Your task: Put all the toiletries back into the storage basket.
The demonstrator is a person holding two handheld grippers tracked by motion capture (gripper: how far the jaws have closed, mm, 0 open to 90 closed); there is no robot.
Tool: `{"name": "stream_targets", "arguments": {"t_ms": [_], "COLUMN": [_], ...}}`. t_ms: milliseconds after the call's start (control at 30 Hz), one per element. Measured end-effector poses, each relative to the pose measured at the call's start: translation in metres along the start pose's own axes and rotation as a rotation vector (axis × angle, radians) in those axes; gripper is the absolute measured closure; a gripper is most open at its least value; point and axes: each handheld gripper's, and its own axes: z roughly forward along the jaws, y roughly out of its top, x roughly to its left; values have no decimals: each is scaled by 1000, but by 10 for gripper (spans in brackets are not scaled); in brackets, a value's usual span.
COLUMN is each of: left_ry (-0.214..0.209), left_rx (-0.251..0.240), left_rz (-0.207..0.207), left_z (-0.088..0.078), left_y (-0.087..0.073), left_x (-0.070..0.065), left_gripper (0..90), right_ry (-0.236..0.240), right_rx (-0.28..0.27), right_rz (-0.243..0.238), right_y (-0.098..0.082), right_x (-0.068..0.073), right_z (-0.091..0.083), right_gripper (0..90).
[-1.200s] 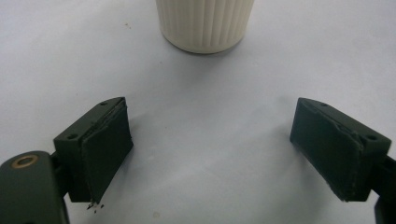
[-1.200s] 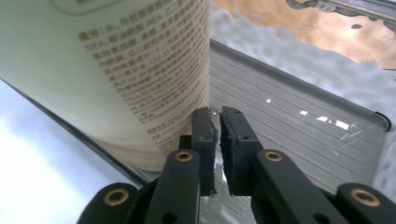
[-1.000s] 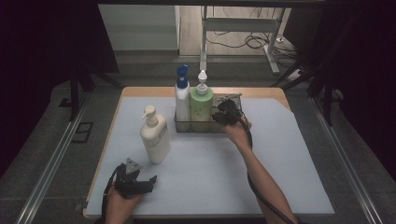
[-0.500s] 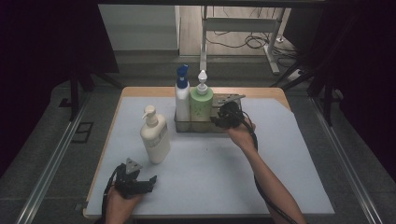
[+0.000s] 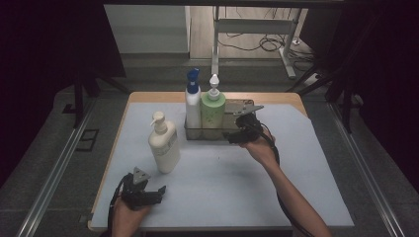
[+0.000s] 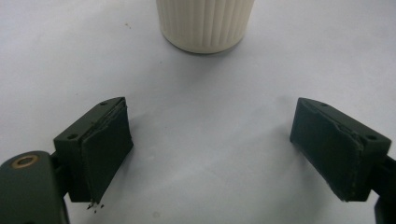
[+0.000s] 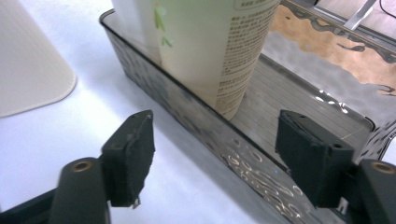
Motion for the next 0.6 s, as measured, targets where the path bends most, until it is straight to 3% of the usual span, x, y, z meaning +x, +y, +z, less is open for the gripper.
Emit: {"name": "stream_targets", "arguments": {"t_ms": [600], "left_ry": [1], "left_rx": [-1], "left_rz": [0], "left_z": [0], "left_y": [0], "left_x": [0], "left_gripper": [120], "right_ry": [35], "right_rx": [-9], "right_rz": [-40], "right_y": [-24], "right_x": [9], "right_z": [-38], "right_gripper": [58]}}
